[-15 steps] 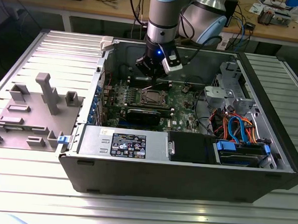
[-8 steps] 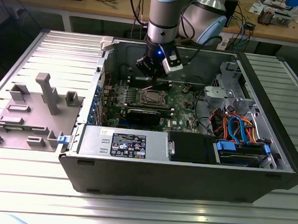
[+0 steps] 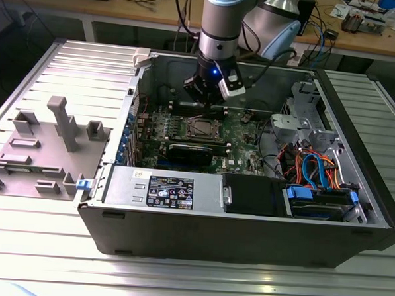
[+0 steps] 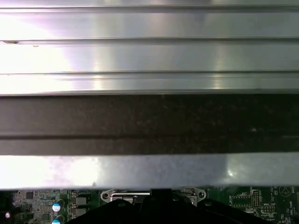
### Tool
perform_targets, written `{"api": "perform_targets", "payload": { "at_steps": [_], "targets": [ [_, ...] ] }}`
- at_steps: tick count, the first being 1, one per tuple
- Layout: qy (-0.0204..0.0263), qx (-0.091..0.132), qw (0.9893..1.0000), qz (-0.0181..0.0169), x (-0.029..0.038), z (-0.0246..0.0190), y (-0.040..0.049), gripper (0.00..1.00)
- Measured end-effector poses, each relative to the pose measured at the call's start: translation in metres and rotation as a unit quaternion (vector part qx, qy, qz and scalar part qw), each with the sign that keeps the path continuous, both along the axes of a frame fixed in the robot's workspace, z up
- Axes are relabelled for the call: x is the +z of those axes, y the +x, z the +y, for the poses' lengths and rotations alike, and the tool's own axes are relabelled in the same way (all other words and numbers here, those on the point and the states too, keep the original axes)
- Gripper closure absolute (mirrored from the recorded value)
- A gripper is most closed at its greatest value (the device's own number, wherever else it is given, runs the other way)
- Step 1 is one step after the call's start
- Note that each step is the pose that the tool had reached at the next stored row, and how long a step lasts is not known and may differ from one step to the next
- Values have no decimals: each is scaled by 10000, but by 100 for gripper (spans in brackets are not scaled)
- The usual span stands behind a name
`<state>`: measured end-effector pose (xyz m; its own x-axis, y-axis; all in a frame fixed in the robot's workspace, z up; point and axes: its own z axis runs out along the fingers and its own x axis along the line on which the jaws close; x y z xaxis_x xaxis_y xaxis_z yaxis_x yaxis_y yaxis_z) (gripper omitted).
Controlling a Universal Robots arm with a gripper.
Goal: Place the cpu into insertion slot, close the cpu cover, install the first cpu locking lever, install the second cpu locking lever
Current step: 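Install the first cpu locking lever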
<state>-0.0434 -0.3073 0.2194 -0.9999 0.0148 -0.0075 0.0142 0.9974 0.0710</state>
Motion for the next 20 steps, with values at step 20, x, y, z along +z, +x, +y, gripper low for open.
{"api": "perform_targets", "payload": {
  "at_steps": [20],
  "targets": [
    [38,-58,10000,0,-97,0,86,89]
  ]
}}
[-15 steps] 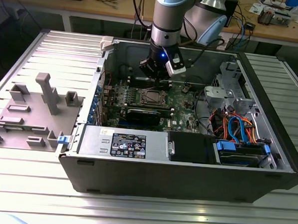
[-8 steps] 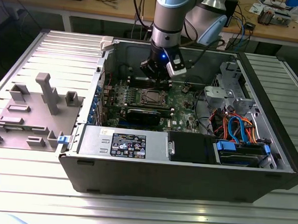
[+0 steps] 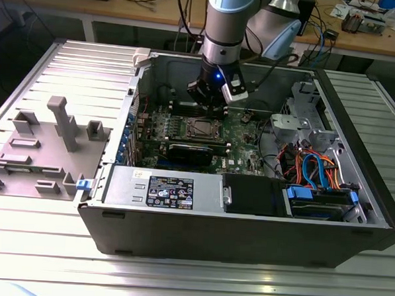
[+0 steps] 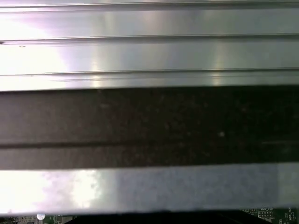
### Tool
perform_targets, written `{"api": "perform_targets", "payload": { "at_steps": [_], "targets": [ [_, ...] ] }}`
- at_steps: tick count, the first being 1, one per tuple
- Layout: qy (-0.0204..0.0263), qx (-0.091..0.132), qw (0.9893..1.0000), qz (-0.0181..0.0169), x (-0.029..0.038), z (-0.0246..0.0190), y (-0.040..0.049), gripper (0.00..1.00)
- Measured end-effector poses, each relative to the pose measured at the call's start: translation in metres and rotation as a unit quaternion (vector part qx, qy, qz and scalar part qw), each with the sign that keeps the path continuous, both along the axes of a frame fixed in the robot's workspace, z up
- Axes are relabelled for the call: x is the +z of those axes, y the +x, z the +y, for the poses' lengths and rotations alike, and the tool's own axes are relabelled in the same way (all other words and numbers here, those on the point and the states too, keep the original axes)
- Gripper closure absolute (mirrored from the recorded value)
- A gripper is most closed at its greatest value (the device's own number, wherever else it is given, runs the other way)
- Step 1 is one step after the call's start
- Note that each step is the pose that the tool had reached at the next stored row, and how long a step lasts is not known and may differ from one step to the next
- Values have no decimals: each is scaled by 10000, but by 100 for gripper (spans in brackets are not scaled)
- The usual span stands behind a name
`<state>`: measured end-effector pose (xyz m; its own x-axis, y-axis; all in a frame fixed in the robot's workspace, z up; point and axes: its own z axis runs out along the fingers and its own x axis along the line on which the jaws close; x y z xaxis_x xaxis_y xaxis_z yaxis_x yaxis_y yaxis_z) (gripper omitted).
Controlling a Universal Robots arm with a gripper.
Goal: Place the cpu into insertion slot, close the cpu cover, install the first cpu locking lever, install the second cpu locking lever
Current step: 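Install the first cpu locking lever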
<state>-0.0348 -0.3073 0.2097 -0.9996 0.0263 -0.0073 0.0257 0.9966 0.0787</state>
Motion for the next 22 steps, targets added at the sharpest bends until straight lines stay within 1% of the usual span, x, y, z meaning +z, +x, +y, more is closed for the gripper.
{"api": "perform_targets", "payload": {
  "at_steps": [9,13,20,22],
  "targets": [
    [0,0,10000,1,-62,0,11,89],
    [1,0,10000,-1,-61,0,12,89],
    [2,0,10000,-1,-25,1,12,89],
    [2,0,10000,0,-25,0,14,89]
  ]
}}
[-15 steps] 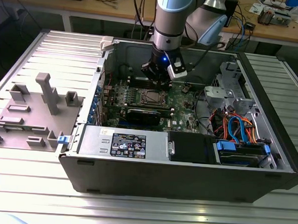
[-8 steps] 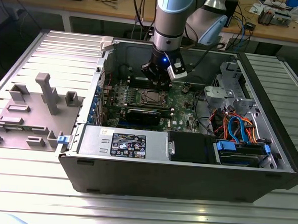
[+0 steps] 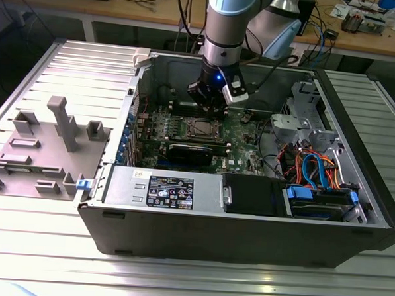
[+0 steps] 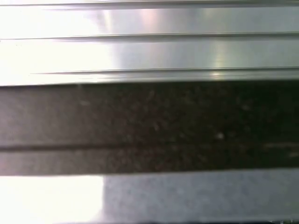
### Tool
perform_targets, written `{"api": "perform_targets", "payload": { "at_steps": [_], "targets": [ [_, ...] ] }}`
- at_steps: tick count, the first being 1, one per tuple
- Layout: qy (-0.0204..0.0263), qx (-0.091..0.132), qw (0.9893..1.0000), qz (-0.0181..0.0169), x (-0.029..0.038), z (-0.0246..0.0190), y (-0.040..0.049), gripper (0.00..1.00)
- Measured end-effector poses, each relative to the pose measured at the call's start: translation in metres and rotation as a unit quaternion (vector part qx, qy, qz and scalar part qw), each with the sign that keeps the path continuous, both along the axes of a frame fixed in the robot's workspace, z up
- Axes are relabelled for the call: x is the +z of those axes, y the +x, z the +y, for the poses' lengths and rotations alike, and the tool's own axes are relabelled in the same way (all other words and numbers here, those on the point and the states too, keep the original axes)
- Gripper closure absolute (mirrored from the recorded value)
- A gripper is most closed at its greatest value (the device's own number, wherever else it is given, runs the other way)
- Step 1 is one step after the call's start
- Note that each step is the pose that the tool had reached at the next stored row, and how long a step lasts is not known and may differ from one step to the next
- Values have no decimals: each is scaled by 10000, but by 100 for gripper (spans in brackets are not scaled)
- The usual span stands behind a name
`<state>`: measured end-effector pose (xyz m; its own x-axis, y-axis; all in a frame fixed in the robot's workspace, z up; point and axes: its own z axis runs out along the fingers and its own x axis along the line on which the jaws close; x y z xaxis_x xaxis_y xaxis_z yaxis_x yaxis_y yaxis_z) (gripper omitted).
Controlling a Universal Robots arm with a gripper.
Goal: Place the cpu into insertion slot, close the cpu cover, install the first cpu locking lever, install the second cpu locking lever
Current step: 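Install the first cpu locking lever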
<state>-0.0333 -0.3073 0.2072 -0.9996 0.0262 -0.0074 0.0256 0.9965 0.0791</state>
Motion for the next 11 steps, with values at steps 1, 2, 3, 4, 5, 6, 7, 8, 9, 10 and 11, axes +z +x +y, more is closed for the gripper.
{"api": "perform_targets", "payload": {
  "at_steps": [1,2,3,4,5,6,7,8,9,10,11],
  "targets": [
    [-2,0,10000,1,-3,-1,2,89],
    [-2,0,10000,1,-10,-1,3,89],
    [-5,0,10000,1,-18,0,6,89],
    [-7,0,10000,1,-23,-1,8,89],
    [-7,1,10000,1,-25,-2,10,89],
    [-8,0,10000,1,-28,-4,11,89],
    [-7,0,10000,1,-31,-7,13,89],
    [-7,0,10000,1,-33,-9,14,89],
    [-6,0,10000,0,-34,-14,15,89],
    [-6,0,10000,0,-34,-18,15,89],
    [-8,0,10000,0,-33,-24,15,89]
  ]
}}
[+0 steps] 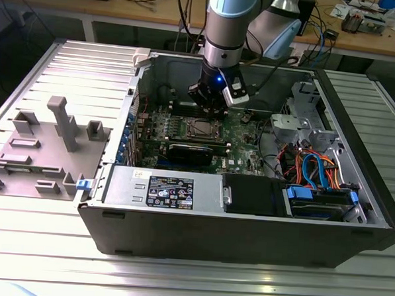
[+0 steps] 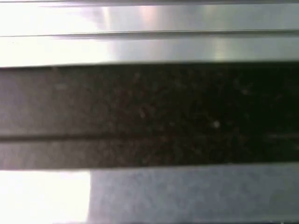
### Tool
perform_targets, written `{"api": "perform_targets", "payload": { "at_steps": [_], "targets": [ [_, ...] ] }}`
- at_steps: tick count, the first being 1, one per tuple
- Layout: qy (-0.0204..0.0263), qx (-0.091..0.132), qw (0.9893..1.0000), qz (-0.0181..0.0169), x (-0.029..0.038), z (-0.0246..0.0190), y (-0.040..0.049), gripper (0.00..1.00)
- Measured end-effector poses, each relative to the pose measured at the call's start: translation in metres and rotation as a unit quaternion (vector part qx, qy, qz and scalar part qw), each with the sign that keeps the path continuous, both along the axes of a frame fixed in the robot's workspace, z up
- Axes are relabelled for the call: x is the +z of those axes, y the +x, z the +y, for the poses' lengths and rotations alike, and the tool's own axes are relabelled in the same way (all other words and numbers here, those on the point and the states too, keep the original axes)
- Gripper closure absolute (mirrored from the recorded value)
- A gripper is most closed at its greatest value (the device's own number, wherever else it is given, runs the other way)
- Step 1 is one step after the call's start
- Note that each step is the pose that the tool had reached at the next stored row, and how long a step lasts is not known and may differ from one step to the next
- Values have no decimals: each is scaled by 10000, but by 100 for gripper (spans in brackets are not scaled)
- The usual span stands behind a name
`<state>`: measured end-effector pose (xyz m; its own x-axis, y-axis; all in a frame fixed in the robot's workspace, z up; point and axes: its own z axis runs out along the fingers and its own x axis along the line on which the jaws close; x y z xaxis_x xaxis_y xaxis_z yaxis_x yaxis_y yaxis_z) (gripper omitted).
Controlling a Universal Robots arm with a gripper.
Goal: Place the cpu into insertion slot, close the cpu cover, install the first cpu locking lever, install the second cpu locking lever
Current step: 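Install the first cpu locking lever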
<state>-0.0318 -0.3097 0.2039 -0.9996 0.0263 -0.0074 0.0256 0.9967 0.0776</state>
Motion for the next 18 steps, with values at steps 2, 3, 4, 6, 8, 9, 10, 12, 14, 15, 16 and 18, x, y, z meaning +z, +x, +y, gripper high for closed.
{"api": "perform_targets", "payload": {
  "at_steps": [2,3,4,6,8,9,10,12,14,15,16,18],
  "targets": [
    [4,0,10000,0,0,-5,0,89],
    [6,0,10000,0,1,-7,0,89],
    [7,0,10000,0,0,-8,0,89],
    [7,0,10000,0,0,-10,0,89],
    [6,0,10000,1,-3,-12,1,89],
    [5,0,10000,1,-5,-13,1,89],
    [5,0,10000,1,-6,-13,1,89],
    [12,0,10000,0,-24,-13,3,89],
    [60,0,10000,0,12,-12,3,89],
    [60,1,10000,0,36,-14,3,89],
    [60,1,10000,0,36,-27,3,89],
    [60,0,10000,0,36,-35,3,89]
  ]
}}
